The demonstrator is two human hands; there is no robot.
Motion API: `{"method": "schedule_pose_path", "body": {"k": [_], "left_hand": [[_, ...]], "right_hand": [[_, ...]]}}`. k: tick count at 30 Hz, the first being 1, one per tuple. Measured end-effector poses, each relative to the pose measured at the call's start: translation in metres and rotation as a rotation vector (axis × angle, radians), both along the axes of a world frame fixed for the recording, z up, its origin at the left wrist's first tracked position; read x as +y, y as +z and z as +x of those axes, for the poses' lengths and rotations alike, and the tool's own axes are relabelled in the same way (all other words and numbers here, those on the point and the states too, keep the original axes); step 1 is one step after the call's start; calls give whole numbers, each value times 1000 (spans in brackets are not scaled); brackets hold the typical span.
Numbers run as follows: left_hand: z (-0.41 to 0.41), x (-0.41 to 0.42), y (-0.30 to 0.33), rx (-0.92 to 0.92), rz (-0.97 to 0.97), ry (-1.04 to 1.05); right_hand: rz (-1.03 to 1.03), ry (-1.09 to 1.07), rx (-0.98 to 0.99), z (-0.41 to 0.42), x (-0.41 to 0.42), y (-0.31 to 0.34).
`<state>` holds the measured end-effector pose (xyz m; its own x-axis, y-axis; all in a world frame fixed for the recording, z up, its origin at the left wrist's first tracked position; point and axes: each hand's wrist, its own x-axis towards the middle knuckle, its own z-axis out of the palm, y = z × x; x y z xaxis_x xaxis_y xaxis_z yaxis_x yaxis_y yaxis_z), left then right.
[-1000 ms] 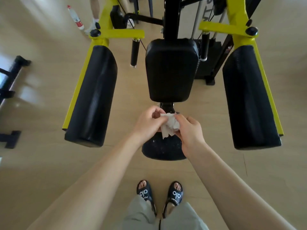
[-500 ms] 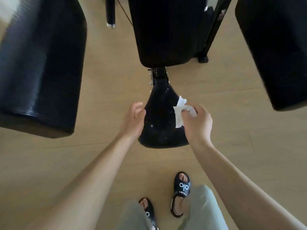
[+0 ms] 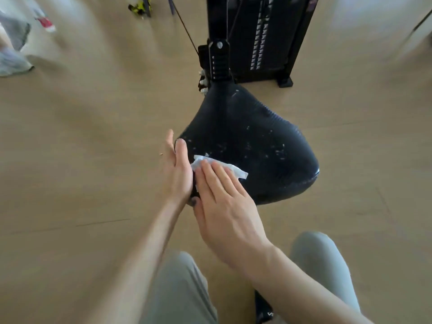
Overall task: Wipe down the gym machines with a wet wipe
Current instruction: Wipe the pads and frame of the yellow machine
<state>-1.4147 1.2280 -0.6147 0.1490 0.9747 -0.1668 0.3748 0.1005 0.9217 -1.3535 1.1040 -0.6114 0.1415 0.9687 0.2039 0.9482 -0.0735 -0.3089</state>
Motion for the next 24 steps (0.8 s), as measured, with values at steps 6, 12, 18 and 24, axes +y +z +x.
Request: {"method": "schedule_pose_path", "body": {"k": [6,12,18,24], "left_hand": [[-7,-2,-2,22,52,-32],[-10,0,-10,7,82,-102],[-11,-2,-6,31,130,-140],[-10,1,-9,-66,61,-67]], "right_hand": [[99,0,-104,6,-2,-10],[193,-15,-204,37,-24,-19],[113,-441,-126,76,-46,-16],[164,-218,-43,-17,1,-18]]}}
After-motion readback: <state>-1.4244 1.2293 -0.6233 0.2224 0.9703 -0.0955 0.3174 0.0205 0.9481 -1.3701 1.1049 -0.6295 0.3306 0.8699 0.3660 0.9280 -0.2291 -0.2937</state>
